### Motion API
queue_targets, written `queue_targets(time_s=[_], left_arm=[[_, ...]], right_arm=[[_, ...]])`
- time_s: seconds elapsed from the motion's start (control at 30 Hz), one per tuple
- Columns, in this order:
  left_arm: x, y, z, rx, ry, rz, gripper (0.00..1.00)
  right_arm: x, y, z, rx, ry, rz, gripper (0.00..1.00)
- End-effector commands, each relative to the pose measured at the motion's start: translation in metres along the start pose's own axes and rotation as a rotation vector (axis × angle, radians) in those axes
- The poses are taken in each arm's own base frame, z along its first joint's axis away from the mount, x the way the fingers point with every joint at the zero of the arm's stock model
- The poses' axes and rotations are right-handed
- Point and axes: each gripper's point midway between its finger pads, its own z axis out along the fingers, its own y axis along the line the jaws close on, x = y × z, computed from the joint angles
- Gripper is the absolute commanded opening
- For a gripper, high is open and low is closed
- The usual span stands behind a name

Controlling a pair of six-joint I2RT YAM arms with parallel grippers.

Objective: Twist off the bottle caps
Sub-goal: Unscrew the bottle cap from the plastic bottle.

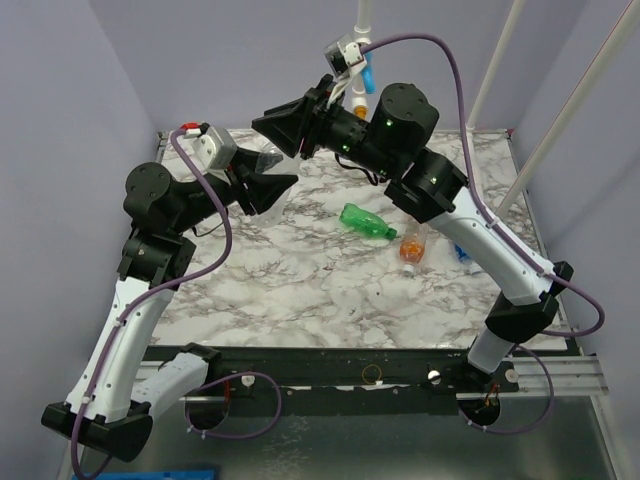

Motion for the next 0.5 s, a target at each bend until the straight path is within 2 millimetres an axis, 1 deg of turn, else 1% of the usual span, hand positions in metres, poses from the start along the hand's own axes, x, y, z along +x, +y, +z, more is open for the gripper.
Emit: queue_targets(time_s=[0.0, 0.07, 0.13, 0.17, 0.23, 0.27, 0.3, 0.37, 0.4, 0.43, 0.47], left_arm=[[-0.016, -0.003, -0.001, -0.005, -0.044, 0.001, 0.00], [-0.020, -0.006, 0.000, 0.008, -0.049, -0.020, 0.00], [-0.023, -0.012, 0.001, 0.036, -0.053, -0.053, 0.00], [-0.025, -0.018, 0.000, 0.067, -0.052, -0.075, 0.00], [-0.027, -0.033, -0.001, 0.140, -0.040, -0.121, 0.00], [-0.026, -0.043, -0.003, 0.194, -0.023, -0.155, 0.00], [-0.033, -0.052, -0.005, 0.243, -0.033, -0.156, 0.00], [-0.036, -0.073, -0.011, 0.358, -0.005, -0.199, 0.00], [-0.037, -0.083, -0.015, 0.419, 0.017, -0.225, 0.00], [-0.039, -0.089, -0.018, 0.456, 0.032, -0.247, 0.00], [-0.041, -0.095, -0.020, 0.485, 0.046, -0.272, 0.00]], right_arm=[[-0.011, 0.000, -0.005, 0.011, -0.043, 0.001, 0.01], [-0.013, 0.005, -0.006, -0.017, -0.047, -0.013, 0.01], [-0.018, 0.016, -0.009, -0.079, -0.050, -0.040, 0.01], [-0.020, 0.023, -0.011, -0.119, -0.047, -0.058, 0.01], [-0.024, 0.044, -0.019, -0.240, -0.047, -0.090, 0.01], [-0.025, 0.062, -0.029, -0.360, -0.042, -0.114, 0.01], [-0.024, 0.079, -0.041, -0.486, -0.032, -0.124, 0.01], [-0.026, 0.106, -0.069, -0.712, -0.010, -0.134, 0.01], [-0.027, 0.112, -0.079, -0.798, 0.005, -0.125, 0.01], [-0.026, 0.119, -0.090, -0.887, 0.025, -0.124, 0.01], [-0.025, 0.122, -0.097, -0.940, 0.045, -0.108, 0.01]])
